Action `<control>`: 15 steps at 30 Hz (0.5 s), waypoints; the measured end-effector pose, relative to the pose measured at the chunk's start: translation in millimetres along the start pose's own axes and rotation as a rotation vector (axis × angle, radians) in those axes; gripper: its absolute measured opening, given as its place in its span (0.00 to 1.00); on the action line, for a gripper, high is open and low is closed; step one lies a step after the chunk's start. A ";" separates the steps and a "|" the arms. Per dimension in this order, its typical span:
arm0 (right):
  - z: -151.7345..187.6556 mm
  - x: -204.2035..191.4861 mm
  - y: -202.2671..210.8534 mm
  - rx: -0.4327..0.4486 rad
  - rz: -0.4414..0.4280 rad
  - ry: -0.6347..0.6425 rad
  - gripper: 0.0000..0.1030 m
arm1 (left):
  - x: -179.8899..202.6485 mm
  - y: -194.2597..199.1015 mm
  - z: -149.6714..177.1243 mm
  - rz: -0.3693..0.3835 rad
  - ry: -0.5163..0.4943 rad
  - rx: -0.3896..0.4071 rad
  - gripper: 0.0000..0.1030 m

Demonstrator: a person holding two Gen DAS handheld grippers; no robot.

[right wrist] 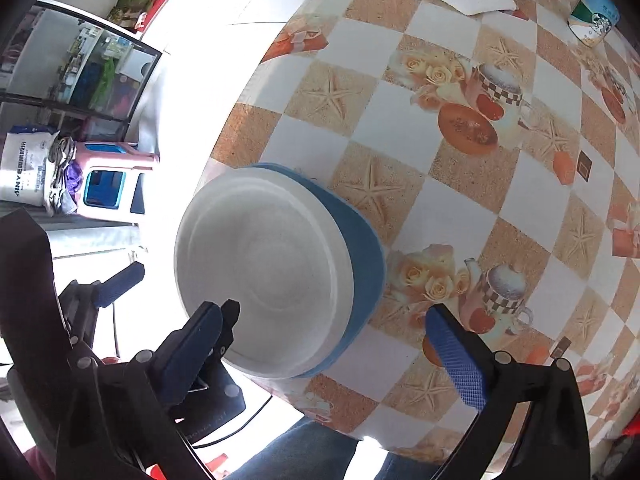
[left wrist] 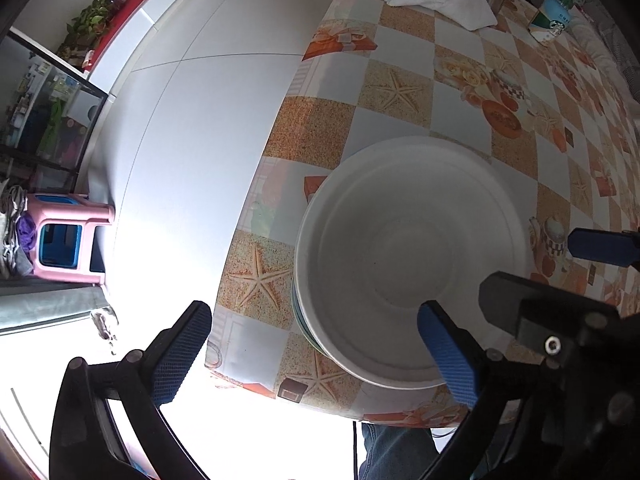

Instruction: Organize plates and bowls

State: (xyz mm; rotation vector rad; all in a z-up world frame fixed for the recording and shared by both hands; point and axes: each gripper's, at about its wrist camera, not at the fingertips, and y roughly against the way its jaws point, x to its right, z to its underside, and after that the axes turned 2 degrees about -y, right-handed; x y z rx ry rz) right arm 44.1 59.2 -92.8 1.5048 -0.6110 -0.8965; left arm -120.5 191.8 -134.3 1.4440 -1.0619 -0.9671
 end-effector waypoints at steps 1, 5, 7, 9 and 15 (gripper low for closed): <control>0.7 0.1 3.1 0.003 0.000 -0.002 1.00 | 1.2 1.2 0.6 0.000 -0.007 0.007 1.00; 4.8 0.2 13.5 0.031 0.043 -0.010 1.00 | 7.0 6.8 1.7 0.006 -0.030 0.020 1.00; 8.5 1.8 16.7 0.039 0.076 0.007 1.00 | 10.7 10.6 2.1 0.016 -0.043 0.021 1.00; 11.0 1.0 18.6 0.044 0.107 0.024 1.00 | 13.4 14.1 2.6 0.024 -0.049 0.017 1.00; 16.6 4.1 22.9 0.040 0.110 0.011 1.00 | 21.3 23.7 3.1 0.000 -0.058 0.019 1.00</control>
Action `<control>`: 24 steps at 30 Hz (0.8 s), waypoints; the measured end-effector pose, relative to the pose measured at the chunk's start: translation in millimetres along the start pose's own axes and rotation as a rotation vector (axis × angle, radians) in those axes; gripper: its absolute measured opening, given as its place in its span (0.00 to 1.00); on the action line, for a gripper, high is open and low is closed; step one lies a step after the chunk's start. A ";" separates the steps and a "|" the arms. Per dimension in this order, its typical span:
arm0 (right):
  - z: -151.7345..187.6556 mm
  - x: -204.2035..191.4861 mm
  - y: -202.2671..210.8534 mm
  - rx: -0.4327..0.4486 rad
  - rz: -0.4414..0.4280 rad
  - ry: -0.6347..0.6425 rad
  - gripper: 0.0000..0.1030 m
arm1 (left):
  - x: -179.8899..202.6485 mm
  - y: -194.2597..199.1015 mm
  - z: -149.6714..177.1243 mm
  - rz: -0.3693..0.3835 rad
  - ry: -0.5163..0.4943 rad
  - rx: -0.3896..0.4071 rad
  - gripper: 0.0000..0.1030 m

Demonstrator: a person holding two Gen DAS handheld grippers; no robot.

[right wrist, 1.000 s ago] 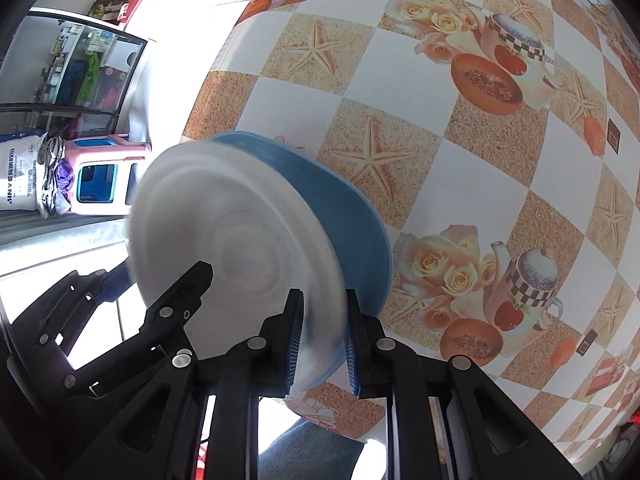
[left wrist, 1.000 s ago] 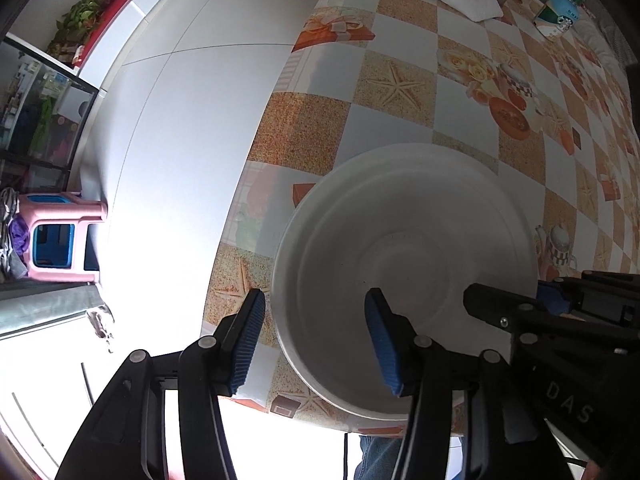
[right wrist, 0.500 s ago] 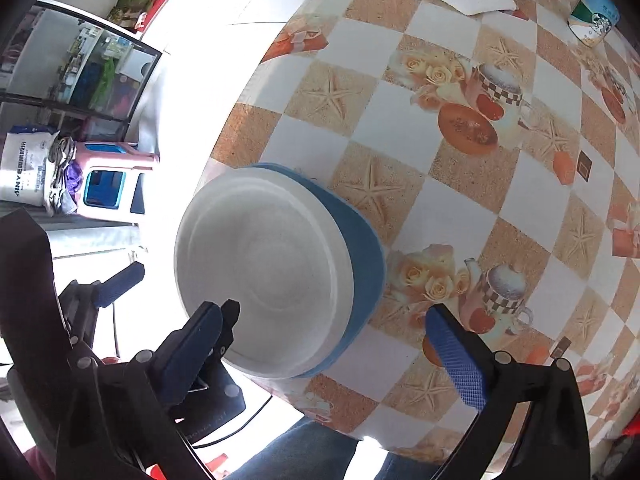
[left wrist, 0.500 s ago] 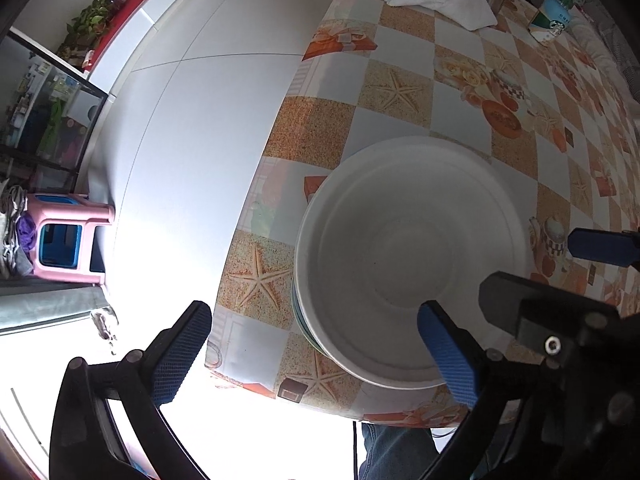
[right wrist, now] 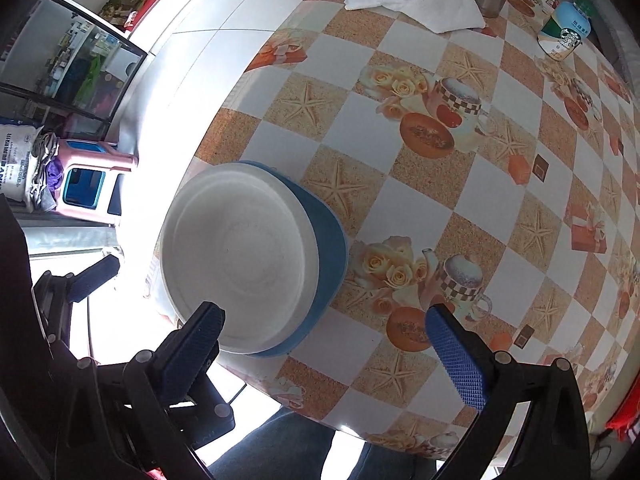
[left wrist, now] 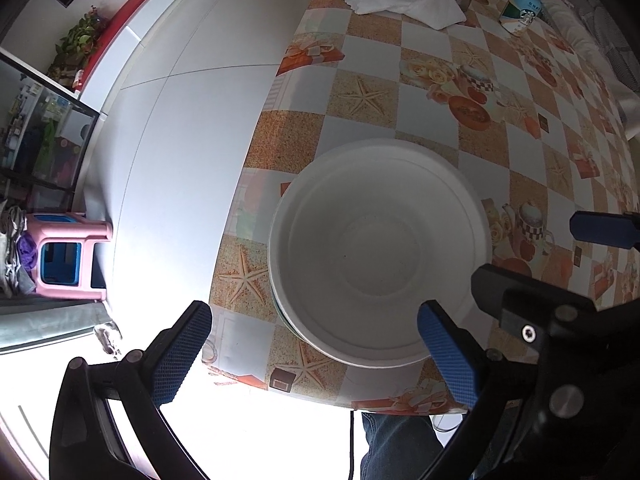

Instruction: Organize plates and bowls

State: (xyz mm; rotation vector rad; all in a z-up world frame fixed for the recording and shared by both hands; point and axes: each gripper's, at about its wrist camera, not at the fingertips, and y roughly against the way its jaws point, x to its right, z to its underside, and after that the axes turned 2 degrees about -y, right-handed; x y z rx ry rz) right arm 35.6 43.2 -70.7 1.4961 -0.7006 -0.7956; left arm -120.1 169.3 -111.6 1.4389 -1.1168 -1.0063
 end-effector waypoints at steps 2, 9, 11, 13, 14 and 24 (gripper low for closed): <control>0.3 0.1 0.5 -0.001 0.001 -0.002 1.00 | 1.4 0.9 0.5 -0.007 -0.006 0.001 1.00; -0.3 -1.2 1.4 -0.003 0.009 -0.003 1.00 | 4.8 3.0 2.8 -0.010 -0.020 -0.001 1.00; -0.1 -0.6 1.1 -0.006 0.009 -0.006 1.00 | 5.8 3.8 2.4 -0.014 -0.023 -0.001 1.00; 0.0 -0.5 0.4 -0.008 0.010 -0.007 1.00 | 7.3 4.5 2.0 -0.021 -0.026 0.001 1.00; -0.1 -0.4 0.5 -0.009 0.011 -0.007 1.00 | 7.7 4.9 1.9 -0.023 -0.027 0.003 1.00; 0.5 -0.5 0.1 -0.012 0.016 -0.004 1.00 | 7.7 7.1 0.9 -0.033 -0.023 0.001 1.00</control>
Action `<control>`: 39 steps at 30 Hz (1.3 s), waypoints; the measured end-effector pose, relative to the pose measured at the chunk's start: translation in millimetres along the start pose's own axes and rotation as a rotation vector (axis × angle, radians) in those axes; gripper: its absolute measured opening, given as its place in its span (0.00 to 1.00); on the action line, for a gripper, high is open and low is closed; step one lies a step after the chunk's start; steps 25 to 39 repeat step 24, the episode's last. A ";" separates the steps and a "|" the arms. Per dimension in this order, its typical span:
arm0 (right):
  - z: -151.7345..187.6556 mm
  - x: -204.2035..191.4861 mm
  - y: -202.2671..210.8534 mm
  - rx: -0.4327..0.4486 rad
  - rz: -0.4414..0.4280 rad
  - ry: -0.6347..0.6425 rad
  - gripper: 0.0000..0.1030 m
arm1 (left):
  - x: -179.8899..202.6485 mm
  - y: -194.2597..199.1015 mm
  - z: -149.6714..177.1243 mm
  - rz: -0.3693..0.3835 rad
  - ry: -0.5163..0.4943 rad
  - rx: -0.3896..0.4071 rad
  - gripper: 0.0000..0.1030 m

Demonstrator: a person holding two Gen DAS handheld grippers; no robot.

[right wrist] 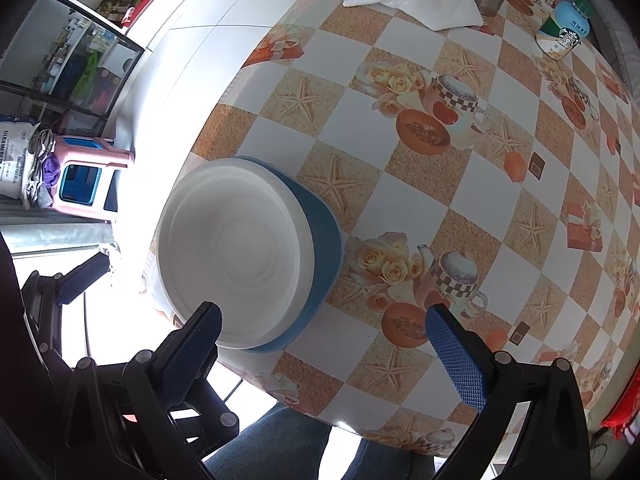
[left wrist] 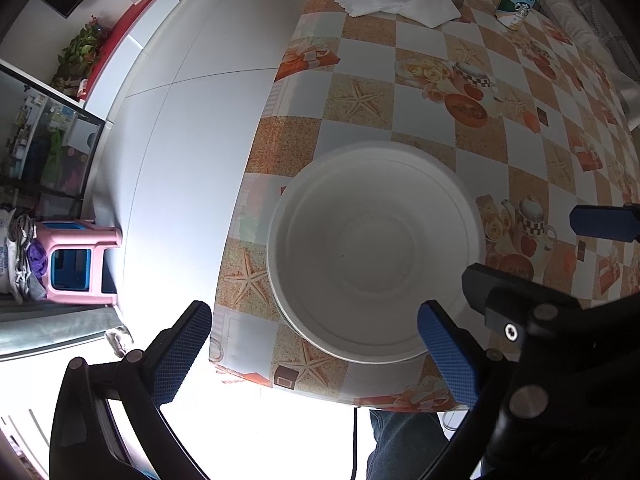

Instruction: Organize plates and bowls

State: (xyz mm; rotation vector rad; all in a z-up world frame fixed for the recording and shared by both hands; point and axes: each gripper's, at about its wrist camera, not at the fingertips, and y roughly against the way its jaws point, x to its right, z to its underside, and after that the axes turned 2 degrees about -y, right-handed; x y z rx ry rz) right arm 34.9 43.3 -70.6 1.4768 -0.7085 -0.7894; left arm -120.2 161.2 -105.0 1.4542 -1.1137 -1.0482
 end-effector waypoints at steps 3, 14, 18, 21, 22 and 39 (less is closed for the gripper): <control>0.2 0.2 0.6 -0.001 -0.002 0.000 1.00 | 1.0 0.4 -0.1 -0.006 -0.003 0.000 1.00; 1.8 0.7 2.1 -0.001 -0.005 0.002 1.00 | 2.4 3.7 -2.4 -0.011 0.001 -0.003 1.00; 2.4 0.9 3.6 0.000 -0.008 0.006 1.00 | 3.6 4.6 -3.6 -0.021 -0.001 -0.007 1.00; 1.7 1.4 4.4 0.000 -0.011 0.013 1.00 | 3.6 6.4 -3.9 -0.039 0.001 0.006 1.00; 1.8 1.4 4.3 0.000 -0.013 0.013 1.00 | 2.9 9.3 -3.8 -0.049 0.000 0.026 1.00; 0.8 1.6 4.2 -0.001 -0.027 0.016 1.00 | -0.3 19.7 -4.8 -0.062 0.001 0.090 1.00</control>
